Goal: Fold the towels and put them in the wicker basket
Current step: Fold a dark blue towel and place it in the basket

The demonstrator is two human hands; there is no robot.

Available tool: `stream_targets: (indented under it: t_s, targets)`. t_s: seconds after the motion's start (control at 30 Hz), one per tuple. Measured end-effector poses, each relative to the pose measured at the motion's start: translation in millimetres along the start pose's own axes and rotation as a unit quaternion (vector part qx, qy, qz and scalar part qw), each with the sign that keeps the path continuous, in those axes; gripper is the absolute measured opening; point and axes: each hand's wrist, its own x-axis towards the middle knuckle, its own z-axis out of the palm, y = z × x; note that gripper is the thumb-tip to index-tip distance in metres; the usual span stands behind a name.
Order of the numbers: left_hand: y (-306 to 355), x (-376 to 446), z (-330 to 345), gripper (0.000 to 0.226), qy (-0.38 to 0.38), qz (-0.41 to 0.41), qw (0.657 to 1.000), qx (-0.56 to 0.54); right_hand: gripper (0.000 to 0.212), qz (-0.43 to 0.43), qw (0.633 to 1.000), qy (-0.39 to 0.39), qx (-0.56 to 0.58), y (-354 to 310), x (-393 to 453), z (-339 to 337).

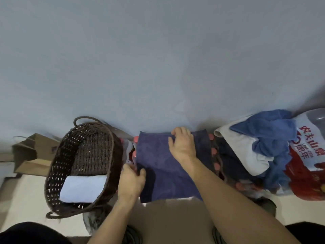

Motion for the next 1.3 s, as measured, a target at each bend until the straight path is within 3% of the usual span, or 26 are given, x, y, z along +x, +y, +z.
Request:
stream_targets:
  t_s: [0.07,0.23,0.4,0.6,0.7,0.83,1.0,1.17,1.3]
  targets:
    - [-21.5,-28.6,11.8,0.034,0.008,-0.030,0.999,-0.008,0.018,-0.042,0.998,-0.046,0.016,-23.1,4.7,11.0]
    - [-64.0,-56.9,25.6,0.029,-0.083,-0.057,0.994,-0.040,0.028,-0.085,0.990,-0.106,-0.039,-60.1,26.3,37.4]
    - [-77.1,-48.9,23.4,0.033,-0.023,-0.088,0.986,-0.139,0.035,-0.088,0.980,-0.169,-0.060,-82.5,47.8,59.6]
    - [-85.5,-37.0,22.5,0.020,-0.086,-0.144,0.927,-0.336,0.020,-0.083,0.976,-0.173,-0.099,-86.1,62.2,69.4]
    - [-92.6,-30.8,14.8,0.020,-0.137,-0.153,0.926,-0.318,0.013,-0.074,0.978,-0.173,-0.092,-83.6,63.7,69.6]
    - [-107.5,-32.9,5.4,0.024,-0.211,-0.131,0.947,-0.202,0.010,-0.080,0.975,-0.194,-0.068,-79.4,66.9,66.8]
    - [-116.9,-31.8,-1.6,0.020,-0.200,-0.077,0.972,-0.095,0.007,-0.097,0.973,-0.202,-0.049,-80.9,67.4,68.1]
    - [-111.6,-39.1,4.2,0.032,-0.168,-0.114,0.955,-0.217,0.015,-0.066,0.970,-0.235,0.012,-87.8,72.9,66.7]
    - [-116.0,-40.8,-1.0,0.038,-0.137,-0.120,0.951,-0.250,0.023,-0.011,0.969,-0.237,0.069,-91.3,80.0,73.6]
